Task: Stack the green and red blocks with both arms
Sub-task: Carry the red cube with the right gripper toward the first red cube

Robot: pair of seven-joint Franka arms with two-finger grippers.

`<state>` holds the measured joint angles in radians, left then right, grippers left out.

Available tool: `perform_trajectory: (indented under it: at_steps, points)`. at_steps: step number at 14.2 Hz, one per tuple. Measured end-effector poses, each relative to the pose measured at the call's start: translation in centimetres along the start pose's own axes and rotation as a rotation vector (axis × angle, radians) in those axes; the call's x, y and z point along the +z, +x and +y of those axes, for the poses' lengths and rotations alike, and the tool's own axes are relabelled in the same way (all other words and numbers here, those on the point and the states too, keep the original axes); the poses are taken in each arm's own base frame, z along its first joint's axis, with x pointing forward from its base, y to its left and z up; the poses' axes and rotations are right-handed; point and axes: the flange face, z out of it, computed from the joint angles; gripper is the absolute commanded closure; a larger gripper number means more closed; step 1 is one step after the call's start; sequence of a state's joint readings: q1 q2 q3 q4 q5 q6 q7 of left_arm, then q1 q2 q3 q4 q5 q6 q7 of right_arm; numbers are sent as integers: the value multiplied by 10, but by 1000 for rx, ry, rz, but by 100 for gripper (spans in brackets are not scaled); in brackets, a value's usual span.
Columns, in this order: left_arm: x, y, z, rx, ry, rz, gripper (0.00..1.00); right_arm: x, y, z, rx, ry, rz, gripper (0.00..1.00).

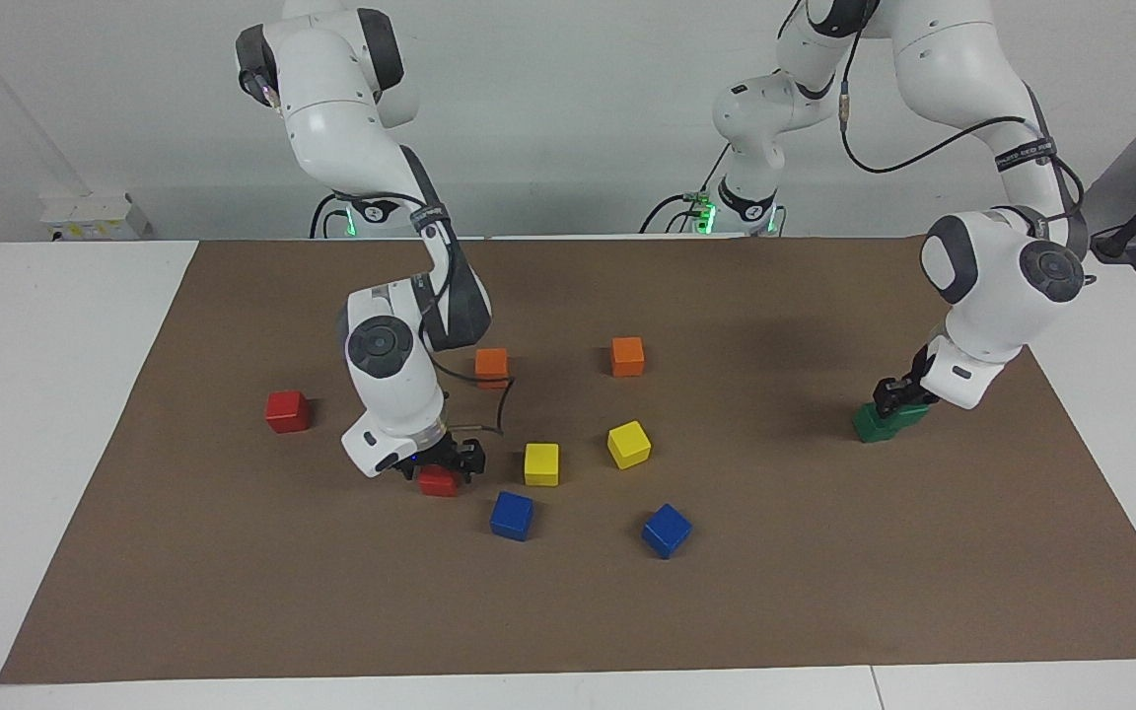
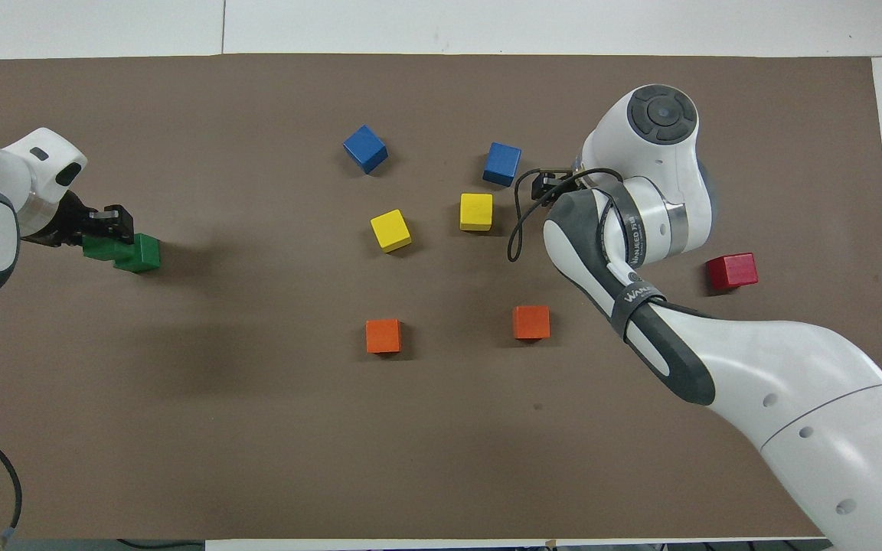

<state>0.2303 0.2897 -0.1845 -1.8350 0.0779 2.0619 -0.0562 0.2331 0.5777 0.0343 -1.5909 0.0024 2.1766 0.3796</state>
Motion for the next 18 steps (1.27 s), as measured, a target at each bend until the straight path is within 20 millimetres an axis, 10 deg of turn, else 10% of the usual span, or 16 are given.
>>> perform_trajectory:
  at_steps: [2,7,11,18]
  points:
    - [1,-1,0,-1,0,0,100,4,-2,1,8,-1,-4,100]
    - [7,-2,1,1,-1,5,100,1,-1,2,15,-1,-1,100]
    - [10,-3,3,10,-2,6,100,-50,13,17,42,3,25,100]
    - [12,-4,5,83,-2,5,100,-132,17,107,-91,-8,22,100]
